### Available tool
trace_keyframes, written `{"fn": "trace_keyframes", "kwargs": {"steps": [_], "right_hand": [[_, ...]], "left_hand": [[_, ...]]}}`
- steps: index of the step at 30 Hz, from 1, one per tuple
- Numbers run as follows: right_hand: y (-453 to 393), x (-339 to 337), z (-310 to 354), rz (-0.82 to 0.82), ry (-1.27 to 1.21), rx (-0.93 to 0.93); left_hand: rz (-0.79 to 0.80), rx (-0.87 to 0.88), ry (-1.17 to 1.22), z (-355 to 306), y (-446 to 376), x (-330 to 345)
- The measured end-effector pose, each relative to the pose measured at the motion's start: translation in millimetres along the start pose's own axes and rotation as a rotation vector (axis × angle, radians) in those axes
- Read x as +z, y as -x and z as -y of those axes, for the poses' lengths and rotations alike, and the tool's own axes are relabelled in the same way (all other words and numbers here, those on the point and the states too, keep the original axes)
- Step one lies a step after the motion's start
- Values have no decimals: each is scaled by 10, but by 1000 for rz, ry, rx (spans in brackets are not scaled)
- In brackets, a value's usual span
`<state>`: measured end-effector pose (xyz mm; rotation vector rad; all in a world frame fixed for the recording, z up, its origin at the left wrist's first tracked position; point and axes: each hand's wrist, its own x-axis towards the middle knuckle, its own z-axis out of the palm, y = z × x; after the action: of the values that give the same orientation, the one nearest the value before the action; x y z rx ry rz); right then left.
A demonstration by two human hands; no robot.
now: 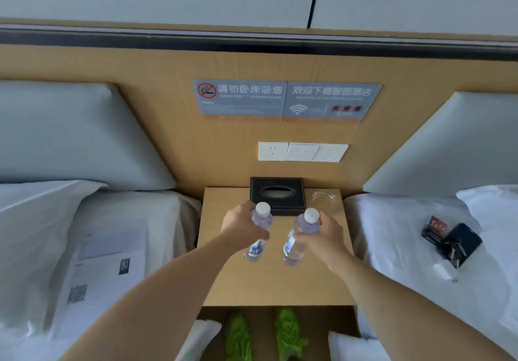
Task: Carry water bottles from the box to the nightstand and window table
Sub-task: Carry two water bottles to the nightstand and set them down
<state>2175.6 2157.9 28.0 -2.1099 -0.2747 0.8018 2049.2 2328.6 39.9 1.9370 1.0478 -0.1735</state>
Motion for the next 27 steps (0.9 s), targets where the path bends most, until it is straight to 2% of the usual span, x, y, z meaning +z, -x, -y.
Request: {"fn": "trace_keyframes", "kwargs": {"steps": [4, 15, 27], "right_hand": [[-331, 122, -69, 93, 91, -47], [-880, 533, -460, 136, 154, -49], [-1172, 619, -356, 211, 226, -212]], "left_hand": [[-18, -54, -53, 119, -205, 144], [-27, -164, -8, 469, -785, 527], [-56, 9, 4, 461, -1088, 796]]}}
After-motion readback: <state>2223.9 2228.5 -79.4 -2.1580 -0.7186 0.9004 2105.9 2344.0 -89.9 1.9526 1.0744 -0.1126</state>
